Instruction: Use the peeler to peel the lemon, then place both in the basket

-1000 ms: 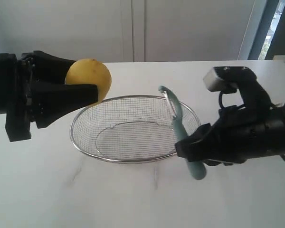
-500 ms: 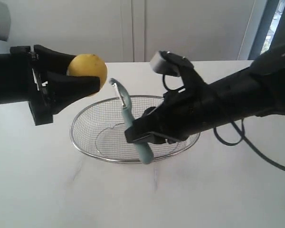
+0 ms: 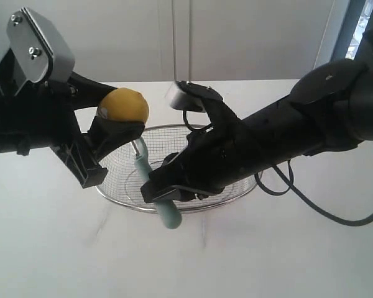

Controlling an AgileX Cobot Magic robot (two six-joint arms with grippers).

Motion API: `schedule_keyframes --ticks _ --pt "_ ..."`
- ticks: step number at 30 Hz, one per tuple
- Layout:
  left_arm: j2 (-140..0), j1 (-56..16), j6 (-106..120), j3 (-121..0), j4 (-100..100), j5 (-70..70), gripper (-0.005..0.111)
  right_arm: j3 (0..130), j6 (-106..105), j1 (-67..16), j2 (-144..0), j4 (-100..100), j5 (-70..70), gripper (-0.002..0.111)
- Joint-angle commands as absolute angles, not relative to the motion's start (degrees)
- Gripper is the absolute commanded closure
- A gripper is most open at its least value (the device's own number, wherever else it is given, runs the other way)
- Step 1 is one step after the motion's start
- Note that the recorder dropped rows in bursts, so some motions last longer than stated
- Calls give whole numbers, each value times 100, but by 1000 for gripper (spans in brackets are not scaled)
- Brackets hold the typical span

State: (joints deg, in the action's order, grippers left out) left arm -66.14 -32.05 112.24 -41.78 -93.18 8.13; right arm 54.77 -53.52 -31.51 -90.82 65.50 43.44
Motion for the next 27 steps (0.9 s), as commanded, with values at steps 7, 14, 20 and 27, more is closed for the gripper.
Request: schedule_keyframes --ticks 7,14,20,27 --pt "-6503 -3267 11437 -4198 -9375 814 107 5530 -5378 -3162 -9066 6594 4429 108" --pt "-6590 -3267 11437 -4175 -9375 555 107 5530 -5378 -3162 -9066 6594 4440 108" --pt "-6685 -3267 11437 -4175 -9375 623 107 5530 -5378 -3162 -9066 6594 4440 108" --pt "-6809 -3267 11437 -4175 -9375 719 107 5530 -5378 -3139 -9066 6571 4346 108"
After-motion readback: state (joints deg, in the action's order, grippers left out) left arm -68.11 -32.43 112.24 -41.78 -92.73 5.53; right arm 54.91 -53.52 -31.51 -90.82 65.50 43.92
